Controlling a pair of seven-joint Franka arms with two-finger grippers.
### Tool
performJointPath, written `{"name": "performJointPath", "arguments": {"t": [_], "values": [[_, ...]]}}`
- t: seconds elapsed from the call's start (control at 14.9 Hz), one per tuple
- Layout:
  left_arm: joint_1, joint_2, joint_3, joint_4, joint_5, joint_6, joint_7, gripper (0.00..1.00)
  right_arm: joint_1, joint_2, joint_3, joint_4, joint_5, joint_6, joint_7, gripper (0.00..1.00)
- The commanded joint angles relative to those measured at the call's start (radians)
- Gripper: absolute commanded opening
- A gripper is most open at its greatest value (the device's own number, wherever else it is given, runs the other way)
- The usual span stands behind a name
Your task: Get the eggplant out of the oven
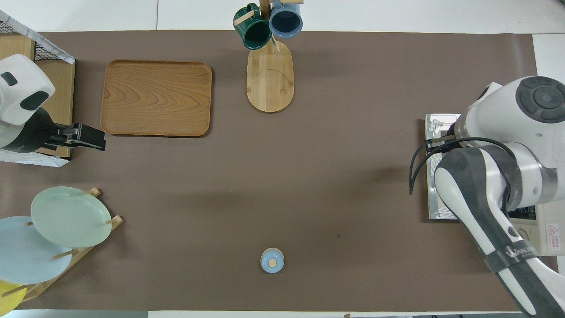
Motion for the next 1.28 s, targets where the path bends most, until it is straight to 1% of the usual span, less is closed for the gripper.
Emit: {"name": "performJointPath", "arguments": {"t": [0.0,0.13,0.2,0.54,0.67,0.87,1.01,1.08,1.14,1.21], "values": [[0.014,-0.007,-0.007,0.001,-0.014,0.003,0.006,1.00,-0.074,-0.034,0.010,-0.074,-0.039,0.017,-0.007,0.46],[0.014,-0.007,-0.007,0.001,-0.012,0.000,0.006,1.00,-0.086,-0.059,0.010,-0.153,-0.039,0.105,-0.008,0.43],[0.014,-0.007,-0.007,0.001,-0.014,-0.001,0.006,1.00,-0.085,-0.062,0.010,-0.173,-0.039,0.120,-0.005,0.42],[0.014,-0.007,-0.008,0.001,-0.012,0.003,0.006,1.00,-0.106,-0.056,0.010,-0.199,-0.037,0.165,-0.007,0.40],[0.014,-0.007,-0.007,0.001,-0.014,0.002,0.006,1.00,-0.120,-0.065,0.010,-0.243,-0.037,0.218,-0.007,0.38],[0.014,-0.007,-0.007,0.001,-0.014,-0.001,0.006,1.00,-0.135,-0.076,0.010,-0.273,-0.037,0.245,-0.008,0.30],[0.014,-0.007,-0.007,0.001,-0.014,-0.003,0.006,1.00,-0.135,-0.078,0.010,-0.277,-0.037,0.243,-0.007,0.29],[0.014,-0.007,-0.007,0.001,-0.012,-0.003,0.006,1.00,-0.135,-0.078,0.010,-0.279,-0.037,0.242,-0.008,0.20],[0.014,-0.007,-0.007,0.001,-0.012,-0.001,0.006,1.00,-0.135,-0.078,0.010,-0.279,-0.039,0.240,-0.010,0.01],[0.014,-0.007,-0.007,0.001,-0.014,-0.004,0.006,1.00,-0.134,-0.078,0.010,-0.277,-0.039,0.234,-0.014,0.00]]}}
